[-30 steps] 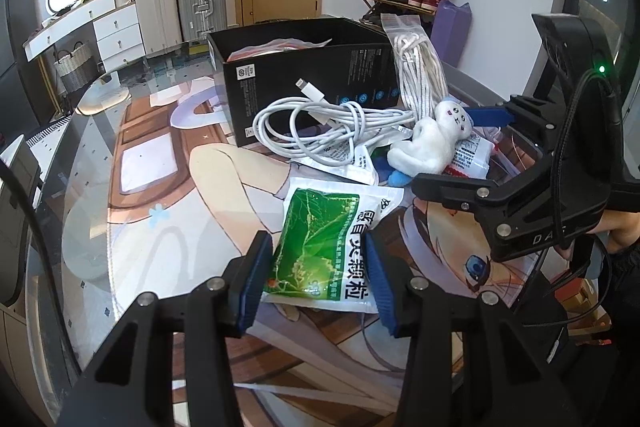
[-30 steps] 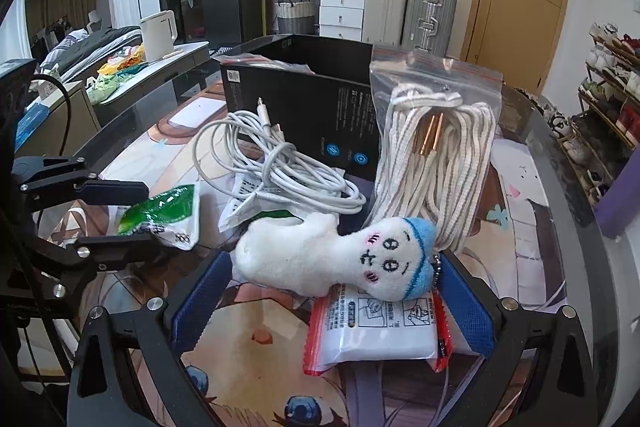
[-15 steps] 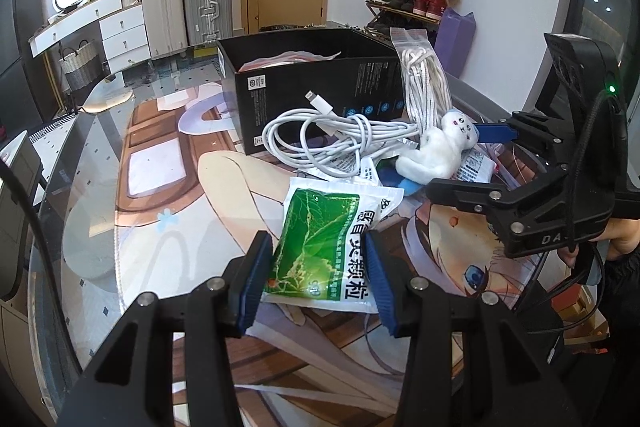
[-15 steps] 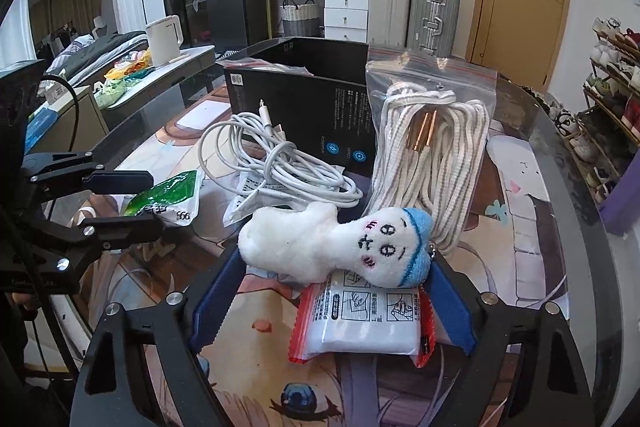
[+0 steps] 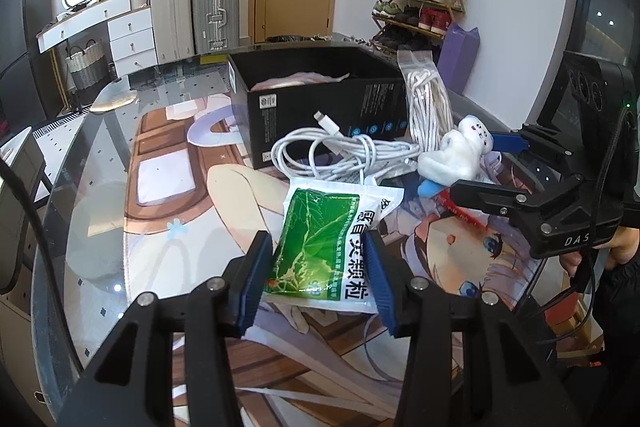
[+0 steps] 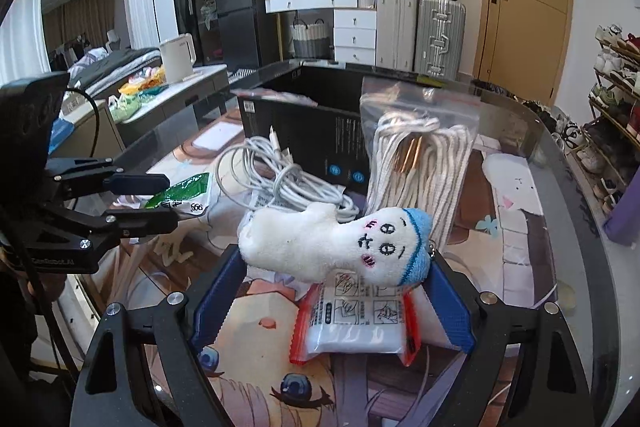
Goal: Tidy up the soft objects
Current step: 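Grasp the white plush doll with the right gripper while the left gripper lifts the sachet, then carry the green sachet and plush doll over the black box with both grippers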
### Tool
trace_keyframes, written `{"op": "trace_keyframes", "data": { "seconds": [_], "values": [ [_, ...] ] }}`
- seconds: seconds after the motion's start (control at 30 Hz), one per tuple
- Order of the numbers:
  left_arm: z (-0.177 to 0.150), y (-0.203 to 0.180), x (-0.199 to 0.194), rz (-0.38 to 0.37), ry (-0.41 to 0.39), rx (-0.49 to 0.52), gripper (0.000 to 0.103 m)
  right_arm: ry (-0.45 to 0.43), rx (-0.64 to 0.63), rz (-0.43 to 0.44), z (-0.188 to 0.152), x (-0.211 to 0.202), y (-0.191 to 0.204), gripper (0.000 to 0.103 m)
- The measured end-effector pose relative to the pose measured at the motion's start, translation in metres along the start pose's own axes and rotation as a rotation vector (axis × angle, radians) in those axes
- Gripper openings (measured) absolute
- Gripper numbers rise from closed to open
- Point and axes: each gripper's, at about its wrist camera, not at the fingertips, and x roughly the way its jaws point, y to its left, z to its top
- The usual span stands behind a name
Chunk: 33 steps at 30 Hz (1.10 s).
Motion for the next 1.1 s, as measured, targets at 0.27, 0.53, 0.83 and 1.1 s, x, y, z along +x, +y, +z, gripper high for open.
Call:
{"op": "trace_keyframes", "data": {
  "seconds": [0.27,0.53,0.83,1.1],
  "values": [
    [0.007,-0.001,-0.010,0.020,-0.053,-0.017,0.046,-0.075,0.016,0.013,0.008,-0.019,-0.007,0.088],
    [0.018,-0.005,-0.019,0.051,-0.097,-0.015,0.046,-0.185,0.024,0.033,0.019,-0.047,-0.011,0.088],
    [0.041,-0.006,-0.021,0.066,-0.150,-0.042,0.046,-0.250,0.055,0.048,0.035,-0.064,-0.025,0.088],
    [0.066,0.001,-0.014,0.085,-0.174,-0.075,0.046,-0.283,0.046,0.049,0.056,-0.070,-0.034,0.088]
  ]
}}
